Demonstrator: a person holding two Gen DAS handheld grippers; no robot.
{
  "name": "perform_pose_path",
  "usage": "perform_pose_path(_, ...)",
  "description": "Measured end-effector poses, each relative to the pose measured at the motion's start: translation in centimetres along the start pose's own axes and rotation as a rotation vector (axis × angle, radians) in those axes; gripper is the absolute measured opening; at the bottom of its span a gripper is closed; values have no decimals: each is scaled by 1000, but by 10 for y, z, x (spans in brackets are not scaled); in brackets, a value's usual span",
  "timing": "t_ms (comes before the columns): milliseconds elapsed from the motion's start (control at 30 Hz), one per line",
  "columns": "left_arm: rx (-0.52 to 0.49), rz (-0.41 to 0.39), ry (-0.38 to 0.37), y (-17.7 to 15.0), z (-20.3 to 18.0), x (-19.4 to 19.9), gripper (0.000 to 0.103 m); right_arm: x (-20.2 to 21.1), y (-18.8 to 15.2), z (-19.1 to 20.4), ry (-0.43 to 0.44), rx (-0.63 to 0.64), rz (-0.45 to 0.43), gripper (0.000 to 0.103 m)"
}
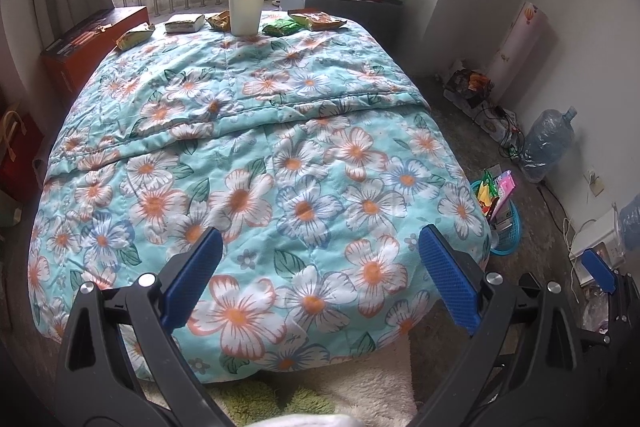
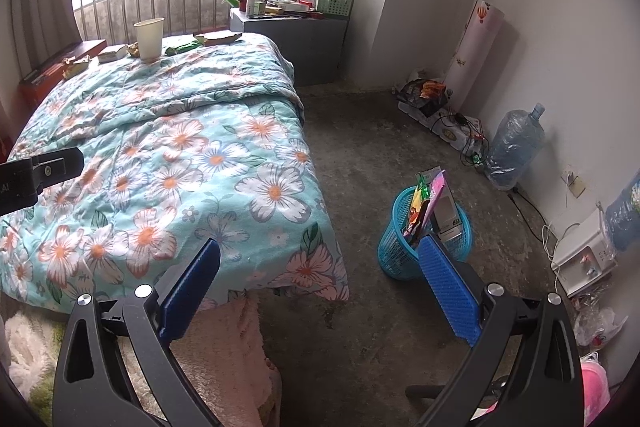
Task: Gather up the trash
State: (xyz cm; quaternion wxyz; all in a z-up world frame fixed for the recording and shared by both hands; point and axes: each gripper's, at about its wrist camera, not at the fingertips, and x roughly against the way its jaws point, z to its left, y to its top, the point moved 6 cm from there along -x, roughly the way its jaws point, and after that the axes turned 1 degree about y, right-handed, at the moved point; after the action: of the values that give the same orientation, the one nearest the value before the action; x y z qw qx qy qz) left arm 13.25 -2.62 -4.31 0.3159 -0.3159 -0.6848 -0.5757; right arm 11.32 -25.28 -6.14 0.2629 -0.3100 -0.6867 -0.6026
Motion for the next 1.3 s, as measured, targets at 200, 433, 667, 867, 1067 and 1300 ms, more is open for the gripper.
perform_pose_path(200,1,-1,1,0,1,0,94,-1,-1,1,1,4,3,97)
perform_pose_path(433,0,-1,-1,0,1,-1,94,0,-1,1,1,5,2,97)
perform_pose_path(667,0,-1,-1,0,1,-1,94,0,-1,1,1,7,5,97)
perform_pose_path(867,0,2,-1,-1,1,-1,94,0,-1,1,0,7,5,97)
perform_pose_path(1067,0,4,-1,-2,1,-2,94,0,-1,1,1,7,5,97)
perform_pose_path(1300,0,5,-2,-3,1,-2,94,0,-1,1,1,7,5,97)
